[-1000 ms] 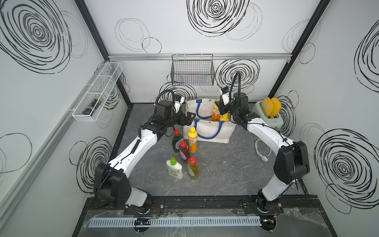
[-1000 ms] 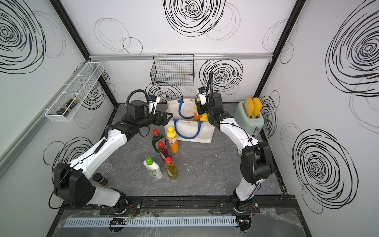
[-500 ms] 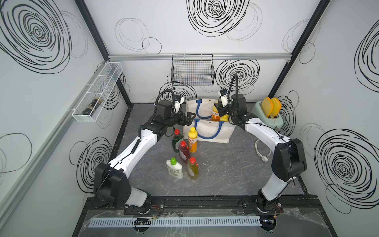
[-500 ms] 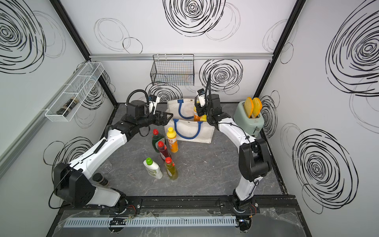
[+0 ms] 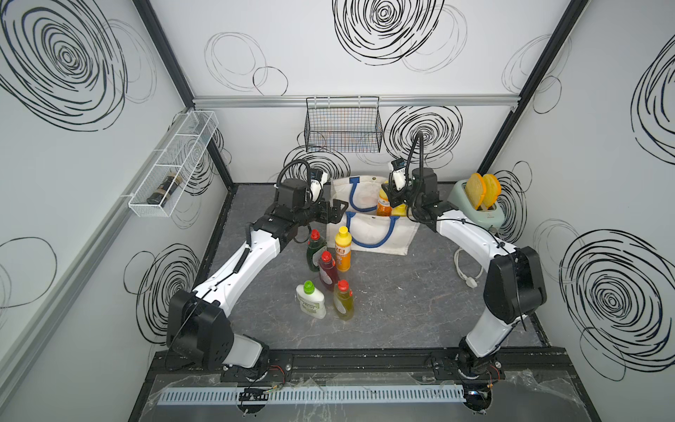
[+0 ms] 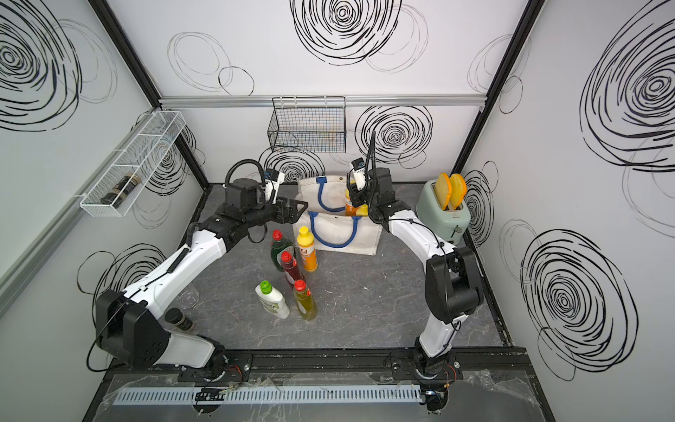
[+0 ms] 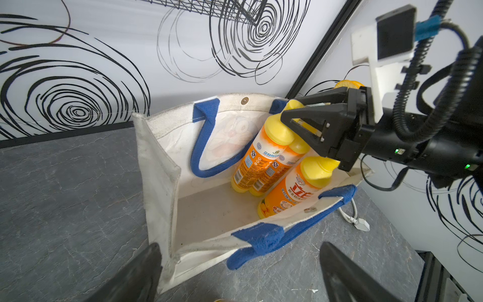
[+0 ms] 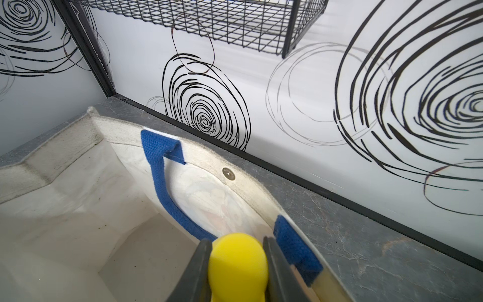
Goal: Pack dish soap into the shopping bag
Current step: Place the bottle of dish soap in the shopping bag.
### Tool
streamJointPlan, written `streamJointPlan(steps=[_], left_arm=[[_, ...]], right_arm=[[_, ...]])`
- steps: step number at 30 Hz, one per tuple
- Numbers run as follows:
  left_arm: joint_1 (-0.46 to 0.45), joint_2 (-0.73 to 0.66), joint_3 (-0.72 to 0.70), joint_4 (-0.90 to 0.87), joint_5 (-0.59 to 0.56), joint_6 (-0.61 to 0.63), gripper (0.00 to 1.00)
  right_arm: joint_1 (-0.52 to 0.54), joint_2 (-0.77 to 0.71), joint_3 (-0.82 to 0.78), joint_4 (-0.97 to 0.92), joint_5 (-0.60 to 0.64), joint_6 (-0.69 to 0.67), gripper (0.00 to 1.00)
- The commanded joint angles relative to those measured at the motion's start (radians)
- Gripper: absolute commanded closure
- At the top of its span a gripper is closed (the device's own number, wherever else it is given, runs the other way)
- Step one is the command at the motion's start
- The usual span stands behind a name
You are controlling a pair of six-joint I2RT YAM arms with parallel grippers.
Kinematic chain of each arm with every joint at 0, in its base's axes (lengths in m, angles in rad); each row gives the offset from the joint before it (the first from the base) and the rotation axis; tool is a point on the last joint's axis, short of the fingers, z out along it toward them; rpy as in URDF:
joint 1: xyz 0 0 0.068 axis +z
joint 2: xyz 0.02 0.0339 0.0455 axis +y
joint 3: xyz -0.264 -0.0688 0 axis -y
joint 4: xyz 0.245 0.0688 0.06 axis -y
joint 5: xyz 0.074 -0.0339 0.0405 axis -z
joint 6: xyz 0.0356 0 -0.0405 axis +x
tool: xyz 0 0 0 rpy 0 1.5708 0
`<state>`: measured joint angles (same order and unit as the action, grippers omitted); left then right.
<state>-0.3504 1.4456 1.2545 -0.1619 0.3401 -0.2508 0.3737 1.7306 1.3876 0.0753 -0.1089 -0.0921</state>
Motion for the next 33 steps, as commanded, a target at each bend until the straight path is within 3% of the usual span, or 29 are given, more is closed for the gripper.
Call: streamJointPlan(steps=[1,6,14,33], left_arm=[[0.008,-0.001,-0.007,0.032,-0.001,0.012,0.04],[0.007,-0.003,-0.008,0.032,-0.006,0.015,0.04],[0.007,-0.006,-0.008,0.031,-0.010,0.019,0.04],[0.007,-0.006,-0.004,0.027,-0.010,0.018,0.04]], right_arm=[[-0.002,-0.022,-0.013,0.049,0.042,-0.015,0.71],[-0.001,-0.029,-0.020,0.044,0.046,-0.017,0.65],[0.005,-0.038,-0.038,0.034,0.069,-0.026,0.45],[0.013,-0.126,-0.057,0.001,0.084,-0.032,0.31]])
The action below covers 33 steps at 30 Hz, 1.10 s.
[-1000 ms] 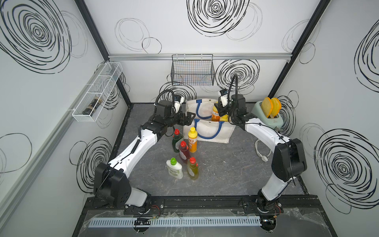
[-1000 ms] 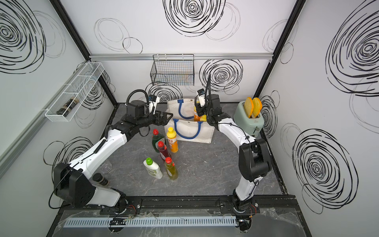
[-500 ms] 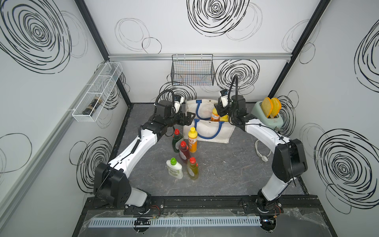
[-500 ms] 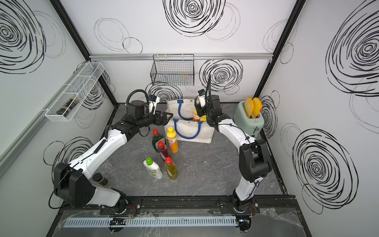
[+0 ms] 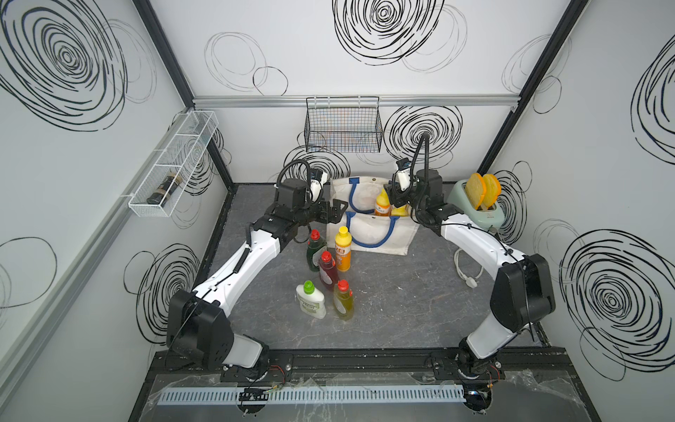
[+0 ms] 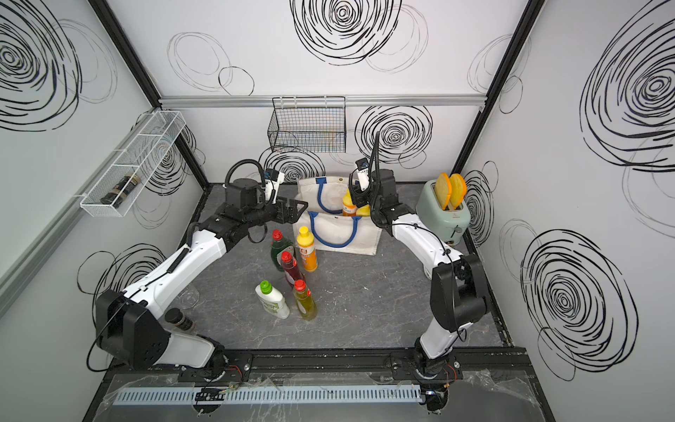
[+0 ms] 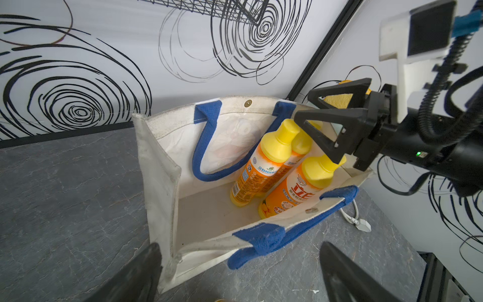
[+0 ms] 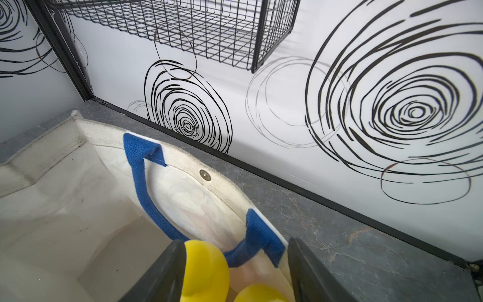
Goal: Pack dish soap into the shopping bag
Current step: Place the bottle of dish soap in the shopping bag.
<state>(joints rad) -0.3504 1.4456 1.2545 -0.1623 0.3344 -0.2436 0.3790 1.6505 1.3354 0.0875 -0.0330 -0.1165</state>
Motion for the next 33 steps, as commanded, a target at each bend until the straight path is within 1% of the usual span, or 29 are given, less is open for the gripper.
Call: streamJointPlan(steps=[1,5,11,16,22,24,26,28,30,33], left_arm=[[0.007,-0.008,-0.006,0.028,-0.006,0.011,0.04],[0.007,-0.013,-0.006,0.029,-0.007,0.012,0.04],[-0.001,-0.031,0.000,0.026,0.005,0.006,0.04],[-0.017,-0.040,-0.001,0.031,0.006,0.004,0.04],[-0.033,-0.055,0.006,0.033,0.034,-0.014,0.04],[-0.050,-0.060,-0.007,0.049,0.020,-0.018,0.04],[-0.057,-0.052,0.001,0.028,0.003,-0.013,0.04],[-0.046,-0.039,0.002,0.007,0.005,-0.031,0.04],[-0.021,-0.034,-0.009,0.026,0.038,-0.054,0.04],[0.026,-0.016,0.014,0.033,0.063,-0.077,0.04]], right_arm=[[0.008,-0.051,-0.002,-0.016,0.008,-0.008,0.31],[0.015,-0.074,0.022,-0.049,0.004,-0.005,0.28],[0.040,-0.155,0.033,-0.100,0.008,-0.002,0.24],[0.060,-0.235,0.044,-0.193,-0.071,0.042,0.21],[0.132,-0.303,0.074,-0.305,-0.132,0.070,0.18],[0.166,-0.317,0.087,-0.342,-0.141,0.073,0.18],[0.212,-0.336,0.085,-0.362,-0.132,0.056,0.17],[0.251,-0.359,0.066,-0.363,-0.119,0.045,0.16],[0.266,-0.379,0.034,-0.348,-0.110,0.053,0.17],[0.286,-0.407,-0.030,-0.311,-0.133,0.057,0.19]])
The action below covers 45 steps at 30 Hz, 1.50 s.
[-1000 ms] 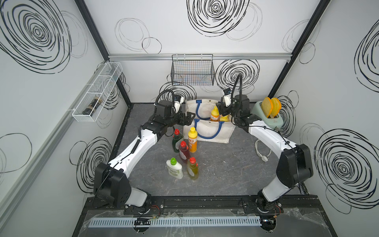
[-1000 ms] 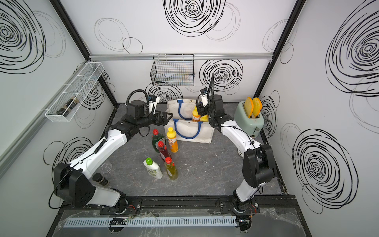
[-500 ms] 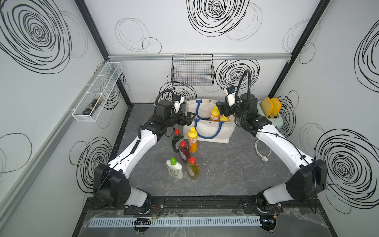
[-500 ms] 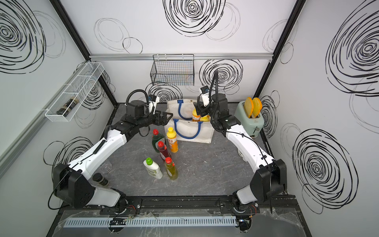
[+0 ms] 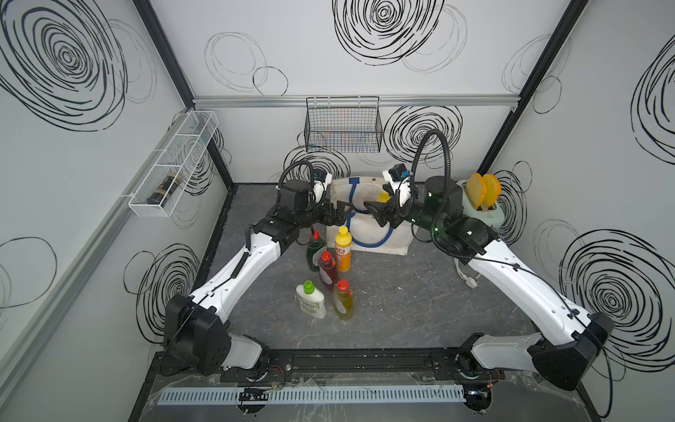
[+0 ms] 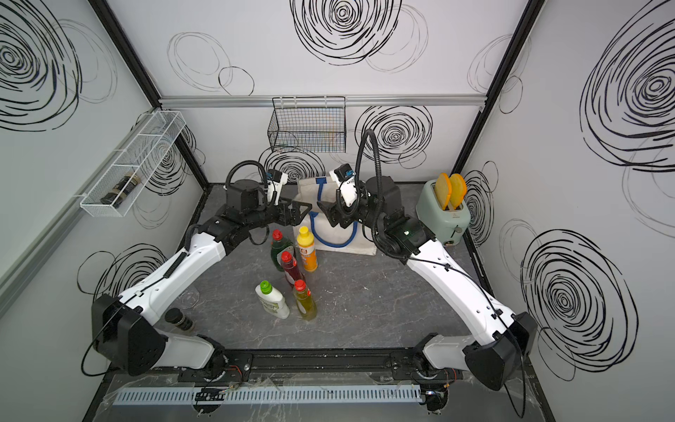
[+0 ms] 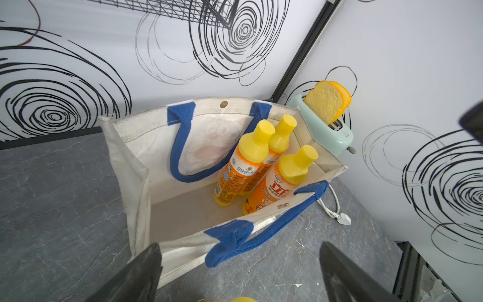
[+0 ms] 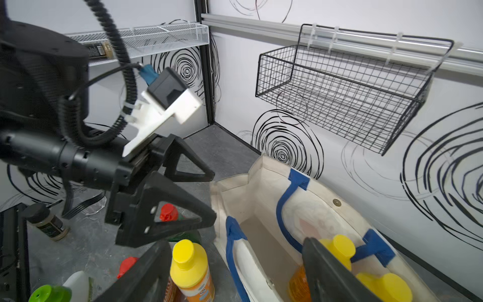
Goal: Pack dish soap into the shopping bag
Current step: Place the bottle of dish soap in the shopping bag, then pick up the bottle of dish soap at the center of the board.
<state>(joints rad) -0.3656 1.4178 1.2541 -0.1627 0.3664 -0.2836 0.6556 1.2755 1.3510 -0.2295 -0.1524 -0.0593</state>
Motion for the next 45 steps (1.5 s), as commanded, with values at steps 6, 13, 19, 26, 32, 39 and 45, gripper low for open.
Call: streamJointPlan(steps=[6,13,19,26,32,39,45], left_arm=[[0.077,0.056,0.077,0.039,0.033,-0.060,0.04],[0.132,0.016,-0.053,0.163,0.143,-0.136,0.04],[0.139,-0.015,-0.115,0.236,0.158,-0.179,0.04],[0.136,-0.008,-0.105,0.191,0.121,-0.149,0.04],[0.143,0.007,-0.097,0.181,0.131,-0.126,0.04],[0.145,0.000,-0.104,0.182,0.129,-0.123,0.04],[0.149,-0.004,-0.103,0.183,0.132,-0.123,0.04]], right_arm=[[0.080,-0.049,-0.169,0.089,-0.033,-0.023,0.31],[0.114,-0.036,-0.279,0.202,-0.061,-0.031,0.31],[0.116,0.016,-0.311,0.276,-0.058,-0.057,0.26],[0.116,0.081,-0.346,0.396,-0.106,-0.062,0.21],[0.116,0.145,-0.319,0.428,-0.132,-0.062,0.21],[0.114,0.196,-0.300,0.446,-0.125,-0.079,0.23],[0.114,0.211,-0.289,0.459,-0.123,-0.084,0.24]])
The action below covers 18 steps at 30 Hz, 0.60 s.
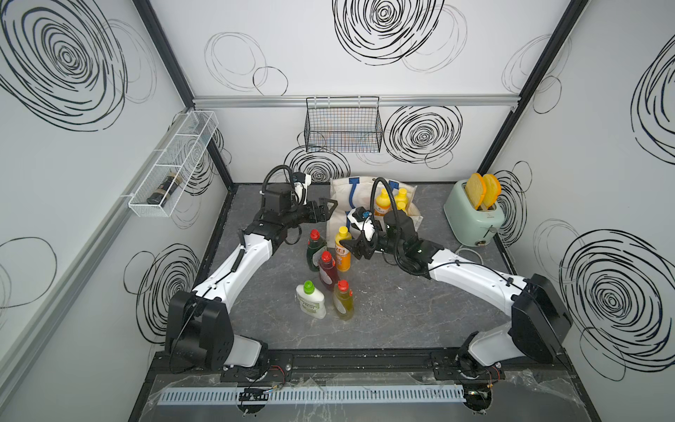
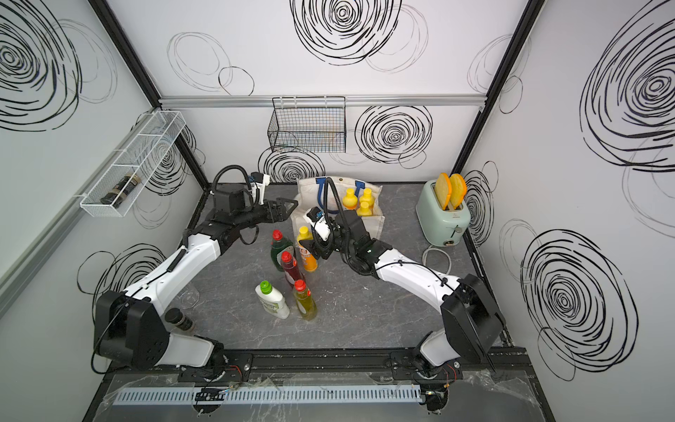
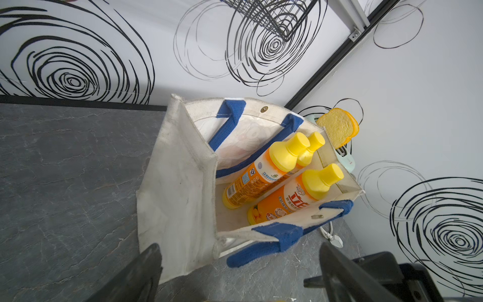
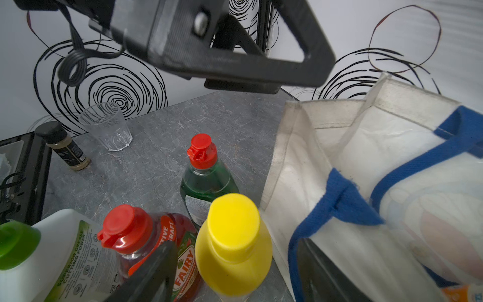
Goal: Pack dish soap into the shopping bag
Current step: Pick up the bottle of dish soap at the center of the board.
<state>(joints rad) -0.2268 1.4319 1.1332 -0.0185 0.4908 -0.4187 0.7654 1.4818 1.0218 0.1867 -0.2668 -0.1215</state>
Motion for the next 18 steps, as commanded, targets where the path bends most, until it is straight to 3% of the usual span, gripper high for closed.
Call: streamJointPlan(steps=[1,9,18], left_arm=[[0.010,-0.018,0.017,0.038,0.009,0.011,0.04],[0.024,-0.020,0.022,0.037,0.022,0.009,0.04],[0.024,-0.022,0.017,0.043,0.028,0.003,0.04]], right_arm=[[0.005,0.008,0.043,0.044,-0.005,-0.027,0.25],[0.005,0.042,0.073,0.040,-0.019,-0.035,0.29],[0.006,0.072,0.089,0.049,-0.034,-0.036,0.41]])
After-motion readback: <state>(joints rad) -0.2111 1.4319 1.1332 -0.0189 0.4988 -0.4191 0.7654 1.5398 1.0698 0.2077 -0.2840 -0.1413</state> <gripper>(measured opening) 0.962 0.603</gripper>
